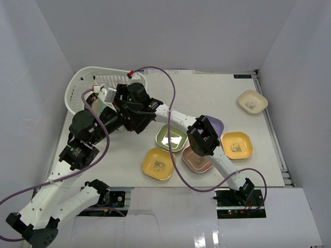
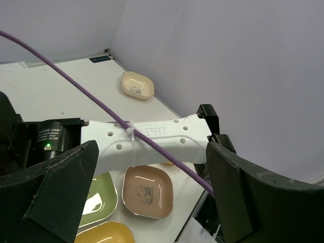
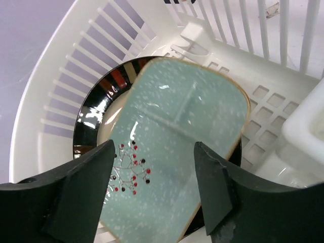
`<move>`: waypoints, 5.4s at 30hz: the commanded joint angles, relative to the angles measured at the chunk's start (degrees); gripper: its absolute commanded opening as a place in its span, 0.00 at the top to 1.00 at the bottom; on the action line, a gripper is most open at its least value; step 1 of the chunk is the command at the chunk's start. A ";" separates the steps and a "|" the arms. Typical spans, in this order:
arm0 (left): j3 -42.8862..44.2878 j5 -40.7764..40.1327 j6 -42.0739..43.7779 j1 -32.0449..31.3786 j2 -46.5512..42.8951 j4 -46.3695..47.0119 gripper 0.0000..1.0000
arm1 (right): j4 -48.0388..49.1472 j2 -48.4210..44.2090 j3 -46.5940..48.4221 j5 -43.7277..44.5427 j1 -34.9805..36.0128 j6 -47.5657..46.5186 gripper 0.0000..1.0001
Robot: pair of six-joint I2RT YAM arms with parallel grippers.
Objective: Place the plates into the plastic bin on the countertop
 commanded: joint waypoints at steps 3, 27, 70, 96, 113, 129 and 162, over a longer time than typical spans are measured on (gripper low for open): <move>1.52 -5.72 2.96 -0.36 -0.19 -4.65 0.02 | 3.54 -6.31 -1.19 2.54 0.38 -4.08 0.20; -4.81 -9.95 -1.87 -1.06 16.50 -16.09 0.11 | -7.78 -68.73 -74.15 2.88 -48.08 -15.77 0.45; 7.50 -19.89 4.20 -1.06 55.53 -12.57 0.34 | -11.05 -48.84 -53.14 -1.68 -44.01 -28.61 0.92; 15.13 -18.65 3.40 6.12 35.32 -13.44 1.00 | -11.75 -70.22 -61.93 -4.13 -35.39 -27.91 0.92; 14.53 -32.45 0.94 32.69 39.80 -13.10 0.99 | -12.63 -59.70 -49.29 0.25 -11.41 -31.24 0.92; 4.86 -28.16 -3.63 35.76 31.99 -8.79 0.43 | -23.88 -29.81 -6.05 0.79 1.79 -34.67 0.92; 23.66 19.23 -1.70 19.68 11.41 -17.48 0.03 | 1.16 -12.03 -4.94 -6.70 10.05 -42.77 0.39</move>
